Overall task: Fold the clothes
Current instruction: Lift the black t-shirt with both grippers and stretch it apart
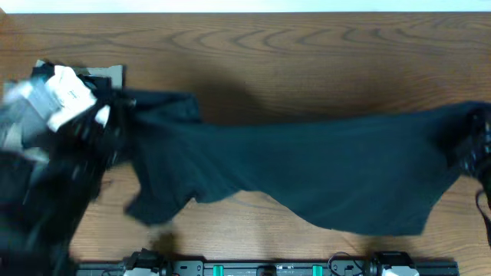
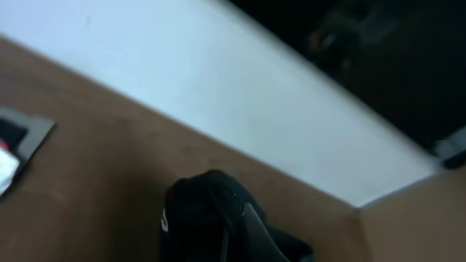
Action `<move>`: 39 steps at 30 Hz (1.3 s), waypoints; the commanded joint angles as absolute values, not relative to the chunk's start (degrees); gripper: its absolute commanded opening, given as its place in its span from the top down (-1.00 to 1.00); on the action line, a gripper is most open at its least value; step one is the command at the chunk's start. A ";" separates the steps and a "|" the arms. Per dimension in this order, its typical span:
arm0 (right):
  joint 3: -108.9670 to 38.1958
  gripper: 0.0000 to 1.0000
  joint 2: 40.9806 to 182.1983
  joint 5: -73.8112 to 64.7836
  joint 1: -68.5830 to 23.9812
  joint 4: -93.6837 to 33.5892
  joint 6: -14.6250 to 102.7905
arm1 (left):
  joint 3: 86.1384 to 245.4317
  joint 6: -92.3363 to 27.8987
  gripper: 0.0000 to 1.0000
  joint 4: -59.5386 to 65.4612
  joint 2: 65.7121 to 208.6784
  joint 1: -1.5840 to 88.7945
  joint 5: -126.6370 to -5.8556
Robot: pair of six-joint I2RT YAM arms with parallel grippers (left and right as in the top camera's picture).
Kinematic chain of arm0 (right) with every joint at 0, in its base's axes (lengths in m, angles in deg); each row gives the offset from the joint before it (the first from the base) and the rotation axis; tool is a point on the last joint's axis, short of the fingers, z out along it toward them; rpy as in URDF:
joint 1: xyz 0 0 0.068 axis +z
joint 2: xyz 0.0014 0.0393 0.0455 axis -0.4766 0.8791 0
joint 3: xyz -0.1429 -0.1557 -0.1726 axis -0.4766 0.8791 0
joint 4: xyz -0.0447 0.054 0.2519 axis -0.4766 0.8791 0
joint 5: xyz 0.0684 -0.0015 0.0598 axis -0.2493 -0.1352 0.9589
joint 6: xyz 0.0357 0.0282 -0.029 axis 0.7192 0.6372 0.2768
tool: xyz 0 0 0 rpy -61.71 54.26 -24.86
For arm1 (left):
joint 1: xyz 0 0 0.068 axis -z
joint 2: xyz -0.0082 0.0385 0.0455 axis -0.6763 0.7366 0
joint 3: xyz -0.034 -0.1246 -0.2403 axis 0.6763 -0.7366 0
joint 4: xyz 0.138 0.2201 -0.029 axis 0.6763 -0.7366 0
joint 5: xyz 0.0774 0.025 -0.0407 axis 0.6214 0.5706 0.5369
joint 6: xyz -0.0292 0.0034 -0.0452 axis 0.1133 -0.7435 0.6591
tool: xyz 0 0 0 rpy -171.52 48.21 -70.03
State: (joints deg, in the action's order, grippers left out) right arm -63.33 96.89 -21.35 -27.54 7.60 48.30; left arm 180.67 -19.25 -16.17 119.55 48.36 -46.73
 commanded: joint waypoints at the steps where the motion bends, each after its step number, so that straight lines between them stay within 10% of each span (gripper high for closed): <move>1: -63.83 0.97 102.53 -29.81 -27.34 6.18 51.19 | 180.78 -21.32 0.88 -14.71 127.30 48.42 -39.45; 39: -84.86 0.98 103.38 -24.55 -27.32 14.81 47.93 | 210.55 -23.86 0.88 -31.36 130.41 66.26 -26.38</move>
